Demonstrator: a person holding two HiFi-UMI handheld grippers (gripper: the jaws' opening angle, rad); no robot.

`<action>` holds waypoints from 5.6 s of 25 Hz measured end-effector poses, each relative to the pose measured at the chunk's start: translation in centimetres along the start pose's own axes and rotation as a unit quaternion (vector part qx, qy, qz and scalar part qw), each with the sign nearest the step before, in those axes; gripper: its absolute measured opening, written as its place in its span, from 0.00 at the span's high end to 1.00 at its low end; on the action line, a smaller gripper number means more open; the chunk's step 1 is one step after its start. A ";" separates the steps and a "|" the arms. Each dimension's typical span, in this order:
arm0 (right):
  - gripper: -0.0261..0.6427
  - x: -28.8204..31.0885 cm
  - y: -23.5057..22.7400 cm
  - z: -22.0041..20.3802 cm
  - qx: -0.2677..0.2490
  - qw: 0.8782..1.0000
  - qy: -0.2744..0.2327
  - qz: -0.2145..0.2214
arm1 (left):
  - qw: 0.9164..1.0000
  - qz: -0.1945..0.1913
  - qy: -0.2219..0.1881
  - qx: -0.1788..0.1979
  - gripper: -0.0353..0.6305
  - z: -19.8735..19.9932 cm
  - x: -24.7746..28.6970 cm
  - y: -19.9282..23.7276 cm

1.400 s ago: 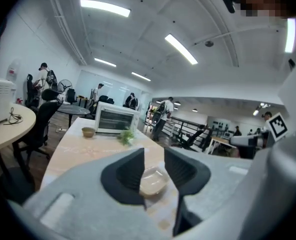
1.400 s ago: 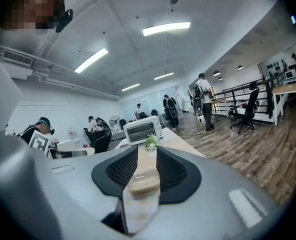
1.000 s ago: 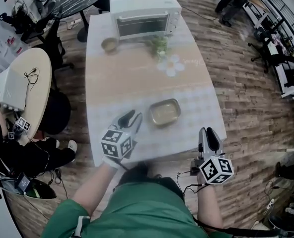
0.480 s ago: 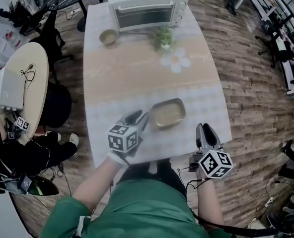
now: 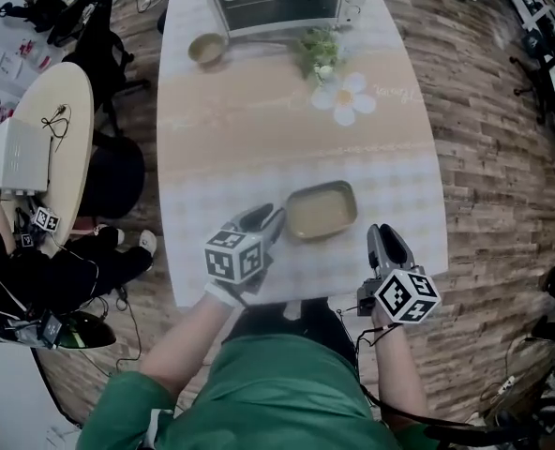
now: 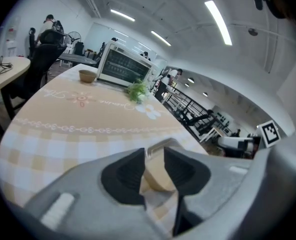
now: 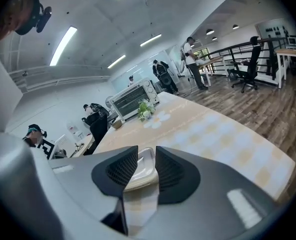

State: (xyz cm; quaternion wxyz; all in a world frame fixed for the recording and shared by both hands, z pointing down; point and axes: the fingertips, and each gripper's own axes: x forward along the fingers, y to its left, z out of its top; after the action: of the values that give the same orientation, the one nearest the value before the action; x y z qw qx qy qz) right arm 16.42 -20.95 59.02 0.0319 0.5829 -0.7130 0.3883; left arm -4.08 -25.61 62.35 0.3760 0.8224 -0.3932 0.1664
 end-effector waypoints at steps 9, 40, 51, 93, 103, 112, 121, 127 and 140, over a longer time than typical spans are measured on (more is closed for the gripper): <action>0.81 4.2 -2.6 -2.9 0.021 0.998 0.058 0.013 | 0.999 0.016 -0.007 -0.035 0.76 -0.9 1.4 1.3; 0.89 6.5 -3.0 -5.5 0.155 0.981 0.107 0.047 | 0.999 0.017 -0.017 -0.046 0.76 -0.5 -0.3 1.4; 0.90 3.4 -0.3 -2.3 0.085 0.992 0.059 0.069 | 0.999 0.012 -0.031 -0.043 0.76 -0.2 -2.3 -0.2; 0.90 -13.1 14.6 14.1 -0.185 0.956 -0.193 0.120 | 0.986 -0.020 -0.167 0.001 0.77 9.2 -11.6 -5.9; 0.90 -14.2 15.1 14.6 -0.193 0.952 -0.204 0.120 | 0.983 -0.022 -0.181 0.003 0.78 10.0 -12.6 -6.5; 0.90 -14.8 15.1 14.1 -0.192 0.952 -0.206 0.118 | 0.982 -0.024 -0.185 0.004 0.78 9.8 -13.2 -6.7; 0.90 -15.2 14.7 13.7 -0.186 0.953 -0.208 0.116 | 0.982 -0.024 -0.187 0.009 0.78 9.7 -13.6 -7.0; 0.90 -14.9 14.8 13.5 -0.186 0.954 -0.205 0.118 | 0.982 -0.022 -0.186 0.009 0.78 9.7 -13.8 -6.7; 0.90 -14.2 14.6 13.6 -0.179 0.956 -0.199 0.123 | 0.984 -0.018 -0.179 0.006 0.78 9.8 -13.3 -6.3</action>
State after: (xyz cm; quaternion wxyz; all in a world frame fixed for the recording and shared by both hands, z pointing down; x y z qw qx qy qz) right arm 13.98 -17.22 34.91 -0.0549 0.5411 -0.8289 0.1310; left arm -7.89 -23.50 45.22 0.2974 0.8480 -0.4384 0.0127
